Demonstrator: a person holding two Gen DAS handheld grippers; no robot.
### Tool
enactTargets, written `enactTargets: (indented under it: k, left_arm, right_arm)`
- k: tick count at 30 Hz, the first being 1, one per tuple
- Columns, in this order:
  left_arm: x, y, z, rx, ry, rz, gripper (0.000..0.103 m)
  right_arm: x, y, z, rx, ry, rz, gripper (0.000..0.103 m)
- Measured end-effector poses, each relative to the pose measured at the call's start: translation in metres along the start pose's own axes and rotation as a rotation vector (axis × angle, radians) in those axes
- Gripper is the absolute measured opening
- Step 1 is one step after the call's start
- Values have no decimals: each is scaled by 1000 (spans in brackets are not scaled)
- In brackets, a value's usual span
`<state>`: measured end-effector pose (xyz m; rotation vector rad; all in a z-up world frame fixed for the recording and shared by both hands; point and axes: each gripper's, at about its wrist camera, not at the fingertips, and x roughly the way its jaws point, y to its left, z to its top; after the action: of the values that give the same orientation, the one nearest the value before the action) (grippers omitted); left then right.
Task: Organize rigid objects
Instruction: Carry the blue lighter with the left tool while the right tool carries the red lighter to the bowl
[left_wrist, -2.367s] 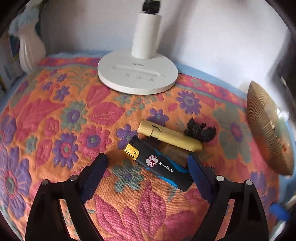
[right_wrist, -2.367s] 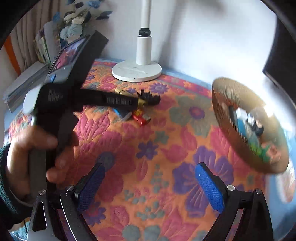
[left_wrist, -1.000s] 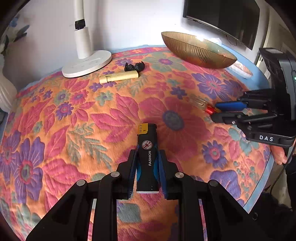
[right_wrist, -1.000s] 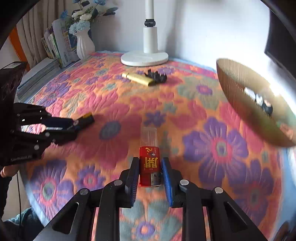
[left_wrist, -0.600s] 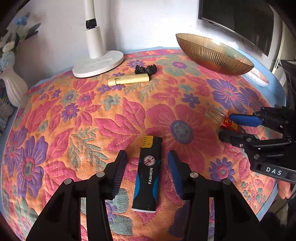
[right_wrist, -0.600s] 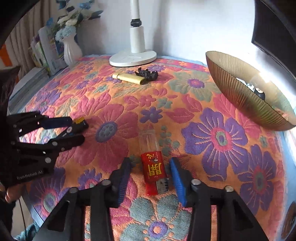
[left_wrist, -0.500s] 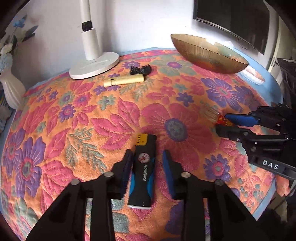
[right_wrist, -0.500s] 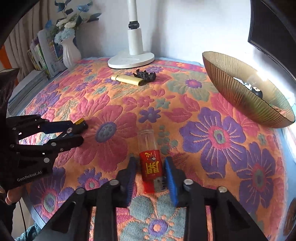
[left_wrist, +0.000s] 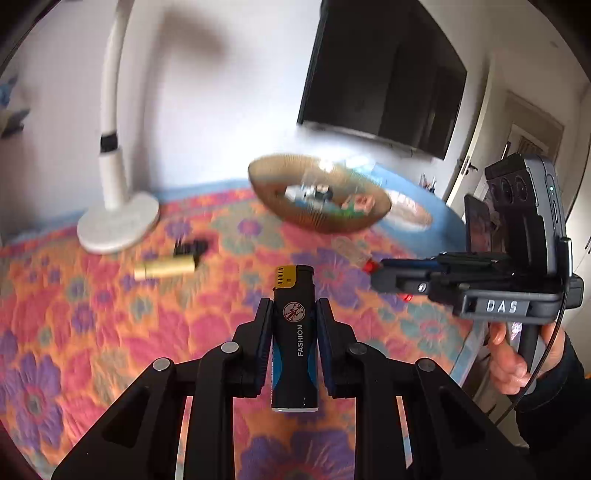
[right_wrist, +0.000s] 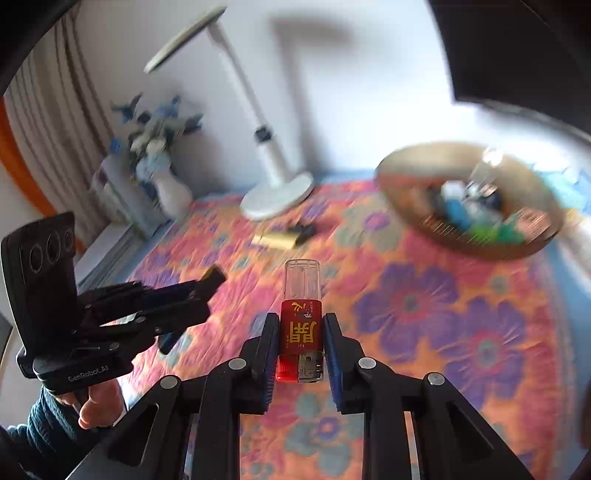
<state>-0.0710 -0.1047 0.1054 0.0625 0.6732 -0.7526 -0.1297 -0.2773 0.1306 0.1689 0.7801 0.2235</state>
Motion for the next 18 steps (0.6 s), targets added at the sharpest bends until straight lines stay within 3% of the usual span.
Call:
enactTargets:
  k: [5,10,13,18]
  left_arm:
    - [16,-16,78,28,-98,-22,20]
    - [57,-24,149,-8,-146,-3,20]
    - [107,-18,169,-49,-86,6,20]
    - [181,-13,160,-97,49,16,20]
  right_arm:
    - [-41,-45,59,9,-130,-282,23]
    - [-64,-98,116,111,-220,-400,23]
    - [-44,-131,139,151,-177,-448,23]
    - [2,-186,143,217,-63,-494,23]
